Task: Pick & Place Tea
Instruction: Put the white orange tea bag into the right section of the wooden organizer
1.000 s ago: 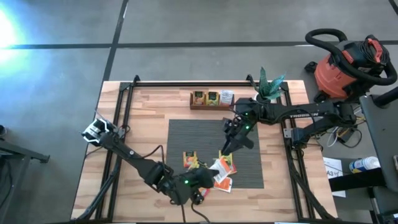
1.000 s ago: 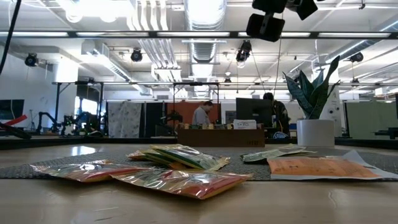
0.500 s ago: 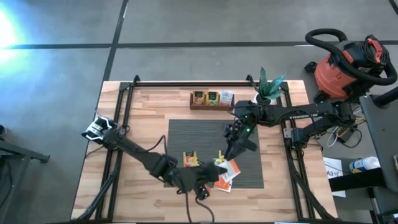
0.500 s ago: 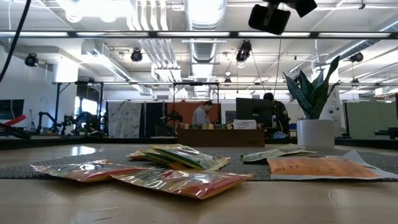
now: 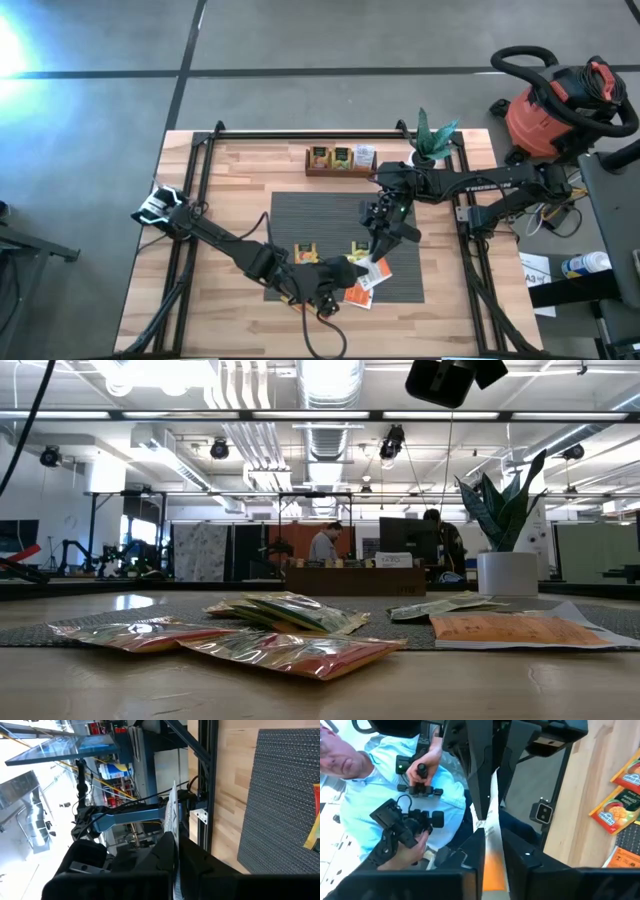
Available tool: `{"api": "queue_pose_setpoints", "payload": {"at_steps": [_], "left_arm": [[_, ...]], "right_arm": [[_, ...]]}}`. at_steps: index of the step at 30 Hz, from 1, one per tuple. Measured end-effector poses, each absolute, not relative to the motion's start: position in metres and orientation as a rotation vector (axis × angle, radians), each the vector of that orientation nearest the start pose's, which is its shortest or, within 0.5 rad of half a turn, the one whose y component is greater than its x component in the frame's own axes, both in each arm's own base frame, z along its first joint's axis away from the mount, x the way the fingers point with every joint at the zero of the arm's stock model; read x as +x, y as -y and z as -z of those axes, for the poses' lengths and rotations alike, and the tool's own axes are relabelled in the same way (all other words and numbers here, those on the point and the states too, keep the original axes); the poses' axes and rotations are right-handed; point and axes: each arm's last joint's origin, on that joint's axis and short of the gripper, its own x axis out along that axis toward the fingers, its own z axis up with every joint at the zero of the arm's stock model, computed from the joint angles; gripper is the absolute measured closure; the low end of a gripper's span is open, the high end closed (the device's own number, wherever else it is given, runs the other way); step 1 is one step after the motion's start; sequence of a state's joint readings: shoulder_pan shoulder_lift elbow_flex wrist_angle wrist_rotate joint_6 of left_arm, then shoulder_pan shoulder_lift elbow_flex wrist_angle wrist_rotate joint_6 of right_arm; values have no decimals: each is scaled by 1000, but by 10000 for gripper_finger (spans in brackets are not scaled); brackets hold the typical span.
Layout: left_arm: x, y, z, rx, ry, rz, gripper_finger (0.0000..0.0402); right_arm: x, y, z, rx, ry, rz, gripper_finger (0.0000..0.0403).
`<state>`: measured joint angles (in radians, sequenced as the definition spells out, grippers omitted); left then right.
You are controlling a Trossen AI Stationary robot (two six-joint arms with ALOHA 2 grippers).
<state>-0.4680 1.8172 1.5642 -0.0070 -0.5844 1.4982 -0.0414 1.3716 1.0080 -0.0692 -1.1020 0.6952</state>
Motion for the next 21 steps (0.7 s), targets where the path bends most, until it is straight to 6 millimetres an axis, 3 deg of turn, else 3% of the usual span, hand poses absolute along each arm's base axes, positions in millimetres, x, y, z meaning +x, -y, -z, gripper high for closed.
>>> {"api": "queue_pose_setpoints", "payload": {"at_steps": [7,21], "left_arm": [[390,170,-333,1613,-285,66,387],[390,164,-327,1420,-373,-61,378]], "right_arm": [[292,-14,-297,869,-747,-907,389],[293,-11,-297,848,-721,-861,393]]}}
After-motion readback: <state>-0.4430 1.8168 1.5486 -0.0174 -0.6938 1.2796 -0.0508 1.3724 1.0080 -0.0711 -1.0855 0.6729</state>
